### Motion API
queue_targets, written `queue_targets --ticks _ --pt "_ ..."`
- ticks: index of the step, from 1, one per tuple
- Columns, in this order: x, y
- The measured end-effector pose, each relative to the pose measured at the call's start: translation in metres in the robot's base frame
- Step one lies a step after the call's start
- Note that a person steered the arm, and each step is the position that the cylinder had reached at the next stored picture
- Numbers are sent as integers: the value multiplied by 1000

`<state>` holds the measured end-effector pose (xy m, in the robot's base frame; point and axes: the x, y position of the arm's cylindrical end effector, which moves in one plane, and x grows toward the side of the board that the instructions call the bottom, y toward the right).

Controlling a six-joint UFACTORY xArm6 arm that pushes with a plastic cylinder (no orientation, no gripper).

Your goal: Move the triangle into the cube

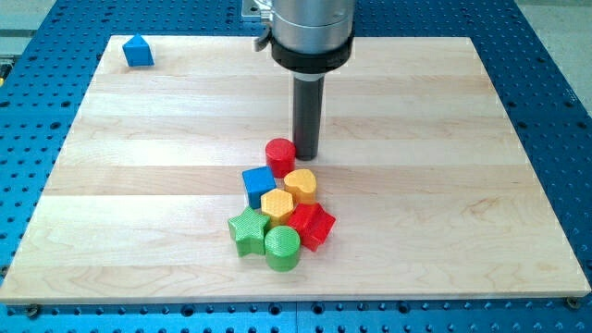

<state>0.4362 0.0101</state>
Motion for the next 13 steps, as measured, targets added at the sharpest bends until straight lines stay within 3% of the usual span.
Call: queue_targets --ticks 1,2,3,4,5,6,7,9,10,11,12,13 --pt "-40 -13" --pt "-30 -55" --pt "10 -34" --pt "-6 -88" --pt "-65 -207" --pt "-168 -259" --pt "-243 -291" --pt "-244 -276" --pt "-196 -211" --pt "-107 -179" --pt "-140 -263" --pt "-214 -247"
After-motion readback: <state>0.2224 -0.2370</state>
